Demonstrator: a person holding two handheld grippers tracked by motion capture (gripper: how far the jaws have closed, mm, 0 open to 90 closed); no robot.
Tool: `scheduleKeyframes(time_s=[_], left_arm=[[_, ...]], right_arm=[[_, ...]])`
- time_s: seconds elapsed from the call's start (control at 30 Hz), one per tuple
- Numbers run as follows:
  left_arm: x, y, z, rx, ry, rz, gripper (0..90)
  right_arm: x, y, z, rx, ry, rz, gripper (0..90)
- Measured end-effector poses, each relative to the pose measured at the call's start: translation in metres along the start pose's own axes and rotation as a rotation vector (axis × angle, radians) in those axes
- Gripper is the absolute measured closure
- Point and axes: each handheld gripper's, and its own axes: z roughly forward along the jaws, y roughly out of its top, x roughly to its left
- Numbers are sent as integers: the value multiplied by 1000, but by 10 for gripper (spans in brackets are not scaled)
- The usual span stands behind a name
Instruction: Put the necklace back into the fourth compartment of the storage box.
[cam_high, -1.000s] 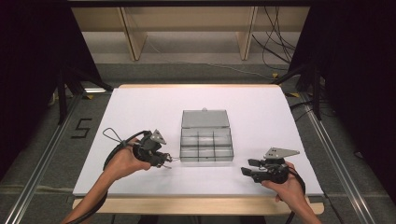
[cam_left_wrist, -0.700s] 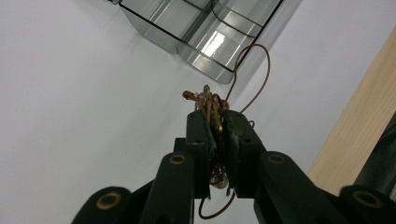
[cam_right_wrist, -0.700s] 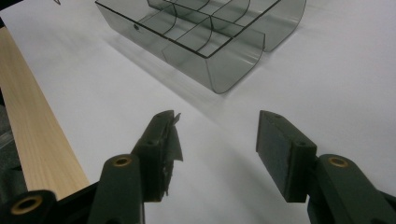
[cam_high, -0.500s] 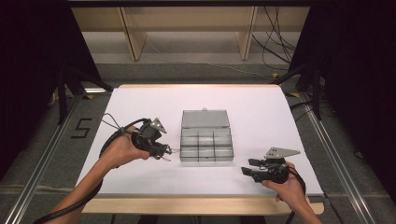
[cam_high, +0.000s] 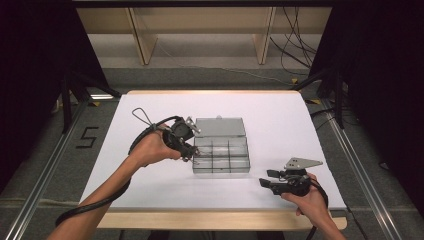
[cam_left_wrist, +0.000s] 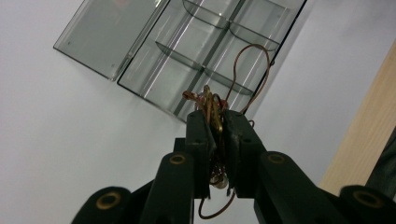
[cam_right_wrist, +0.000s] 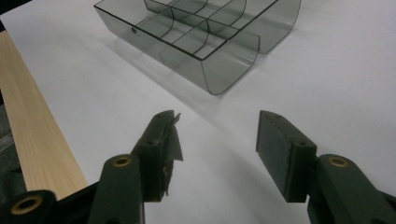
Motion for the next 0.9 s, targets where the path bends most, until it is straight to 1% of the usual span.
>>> scheduleKeyframes(time_s=[0.03, 0.07, 0.17, 0.2, 0.27, 0.33, 0.4, 0.43, 0.47, 0.5, 0.53, 0.57, 0.6, 0.63, 0.67, 0.7, 0.73, 0.77, 0.8, 0.83, 0.87, 0.9], left_arm=[[-1, 3, 2, -5, -3, -4, 798], [0, 5, 3, -3, -3, 8, 798], [1, 12, 9, 1, -3, 3, 798], [2, 14, 11, -3, -4, 9, 798], [3, 16, 15, -3, -8, 7, 798], [2, 16, 22, 6, -18, -8, 798], [4, 16, 27, 13, -22, -1, 798], [1, 16, 29, 26, -32, -40, 798], [1, 15, 31, 39, -32, -50, 798], [4, 16, 35, 27, -27, -14, 798], [5, 17, 37, 37, -25, -8, 798], [6, 17, 39, 38, -26, -2, 798], [5, 17, 41, 42, -29, -8, 799], [5, 17, 43, 41, -30, -14, 798], [5, 17, 44, 42, -28, -10, 798], [6, 17, 46, 42, -31, -10, 798], [6, 17, 47, 40, -34, -15, 798], [6, 17, 49, 41, -33, -18, 798], [6, 17, 50, 48, -35, -9, 798], [6, 16, 52, 46, -35, -18, 798], [6, 16, 54, 48, -35, -16, 797], [6, 16, 56, 47, -39, -19, 797]], right_arm=[[2, 0, 0, 7, -1, 24, 484], [1, 0, -1, 3, 4, 18, 484], [1, 0, -1, -3, -8, 26, 481], [-2, 0, -1, -10, -10, 3, 481], [-3, 0, -1, -13, -13, -2, 481], [-3, 0, -1, -12, -10, 0, 479], [-3, -1, 0, -12, -13, -2, 478], [-2, -1, 0, -11, -18, -2, 477], [-3, -1, 0, -11, -17, -2, 475], [-1, -1, -1, -7, -12, 17, 475], [-3, 0, -1, -15, -18, -10, 474], [-3, 0, -1, -16, -21, -10, 473], [-1, -1, -1, -8, -10, 22, 473], [0, -1, -1, -9, -8, 20, 473], [0, -1, -1, -8, -10, 19, 473], [0, -1, 1, -18, 1, 24, 473], [0, -1, 1, -13, 7, 30, 472], [0, -1, 1, -13, 6, 30, 472], [0, -1, 1, -13, 6, 30, 472], [0, -1, 1, -13, 6, 31, 472], [0, -1, 0, -13, 6, 31, 472], [0, -1, -1, -4, -5, 27, 472]])
